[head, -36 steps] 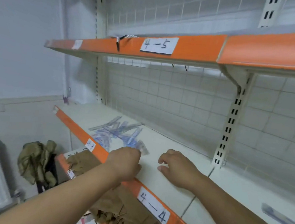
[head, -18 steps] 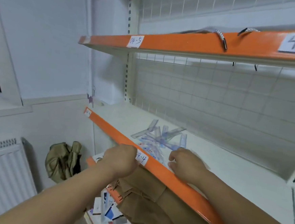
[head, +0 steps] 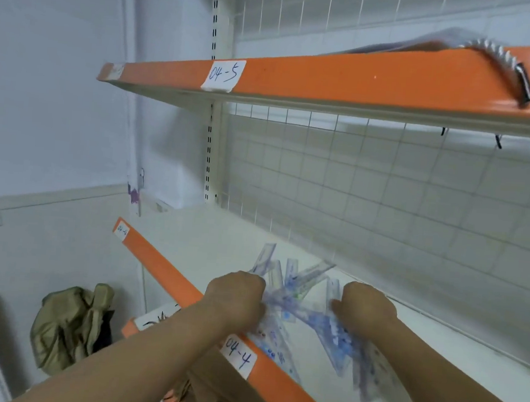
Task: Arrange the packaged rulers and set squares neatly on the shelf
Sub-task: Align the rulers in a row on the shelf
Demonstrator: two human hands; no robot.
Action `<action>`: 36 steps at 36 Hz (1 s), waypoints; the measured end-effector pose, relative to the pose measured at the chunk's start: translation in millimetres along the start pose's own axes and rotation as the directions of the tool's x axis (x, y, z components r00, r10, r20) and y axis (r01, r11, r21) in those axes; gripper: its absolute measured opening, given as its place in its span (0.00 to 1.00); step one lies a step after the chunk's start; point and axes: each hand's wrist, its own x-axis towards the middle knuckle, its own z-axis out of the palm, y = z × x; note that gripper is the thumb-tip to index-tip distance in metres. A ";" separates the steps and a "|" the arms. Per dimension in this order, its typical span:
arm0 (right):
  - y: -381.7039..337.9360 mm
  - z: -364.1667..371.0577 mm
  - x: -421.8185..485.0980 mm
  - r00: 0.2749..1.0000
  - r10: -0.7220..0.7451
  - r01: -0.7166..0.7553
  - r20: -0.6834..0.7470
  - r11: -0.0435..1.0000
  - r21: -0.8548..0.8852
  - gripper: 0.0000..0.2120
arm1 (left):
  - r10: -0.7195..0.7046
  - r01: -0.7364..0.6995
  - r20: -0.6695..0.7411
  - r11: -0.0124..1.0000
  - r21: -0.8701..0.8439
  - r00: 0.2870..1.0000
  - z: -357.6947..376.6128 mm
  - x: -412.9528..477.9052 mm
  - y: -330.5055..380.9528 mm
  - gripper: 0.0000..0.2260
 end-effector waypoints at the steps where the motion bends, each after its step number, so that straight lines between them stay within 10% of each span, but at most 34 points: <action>1: -0.1 1.7 1.0 1.000 0.005 -0.005 0.029 1.000 0.007 0.14 | 0.008 -0.008 0.011 1.000 0.001 1.000 1.2 5.0 0.7 0.11; 11: -5.9 12.3 14.8 0.978 0.159 -0.177 0.137 0.975 0.137 0.10 | 0.155 -0.155 0.045 0.988 0.001 0.987 4.9 49.4 0.1 0.12; 18: 7.8 12.7 10.9 0.968 0.243 -0.226 -0.062 0.954 0.198 0.04 | 0.289 -0.289 0.071 0.957 -0.012 0.955 11.3 80.2 5.0 0.16; 25: 13.3 14.5 -11.3 0.995 0.003 0.015 -0.098 0.983 0.185 0.14 | 0.392 -0.393 -0.033 0.919 -0.027 0.919 20.9 101.3 12.0 0.33; 36: -0.4 13.0 -22.5 0.971 -0.203 0.224 -0.126 0.958 0.182 0.14 | 0.426 -0.427 0.036 0.901 0.071 0.904 23.6 106.1 8.2 0.21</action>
